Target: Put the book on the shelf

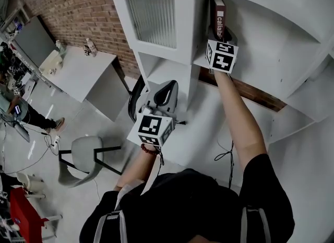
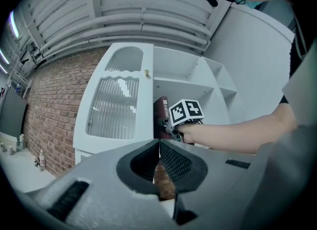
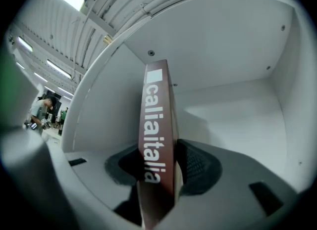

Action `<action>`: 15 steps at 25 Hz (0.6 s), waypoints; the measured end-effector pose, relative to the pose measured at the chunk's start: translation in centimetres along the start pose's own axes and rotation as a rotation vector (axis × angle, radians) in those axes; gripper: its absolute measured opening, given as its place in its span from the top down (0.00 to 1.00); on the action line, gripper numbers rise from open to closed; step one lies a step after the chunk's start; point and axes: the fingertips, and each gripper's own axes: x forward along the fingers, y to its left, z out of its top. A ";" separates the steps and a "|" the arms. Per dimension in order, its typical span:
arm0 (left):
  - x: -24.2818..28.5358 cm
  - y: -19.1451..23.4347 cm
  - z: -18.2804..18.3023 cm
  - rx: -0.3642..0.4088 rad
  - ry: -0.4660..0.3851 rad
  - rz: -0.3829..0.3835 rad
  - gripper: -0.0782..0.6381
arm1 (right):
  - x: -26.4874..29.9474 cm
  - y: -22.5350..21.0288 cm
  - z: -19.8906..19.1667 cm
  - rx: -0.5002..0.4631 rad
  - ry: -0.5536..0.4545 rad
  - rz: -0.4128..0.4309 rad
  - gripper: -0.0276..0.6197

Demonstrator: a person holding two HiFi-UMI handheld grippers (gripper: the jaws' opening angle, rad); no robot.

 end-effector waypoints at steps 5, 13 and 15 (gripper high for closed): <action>0.5 -0.4 -0.2 -0.002 -0.004 -0.003 0.86 | -0.4 1.5 0.2 0.052 -0.020 0.160 0.57; 1.3 -1.2 -0.3 -0.006 -0.004 -0.019 0.86 | -2.3 3.7 1.1 0.043 -0.090 0.328 0.57; 1.2 -1.4 -0.3 -0.006 -0.004 -0.021 0.86 | -2.7 3.5 1.0 0.050 -0.093 0.333 0.57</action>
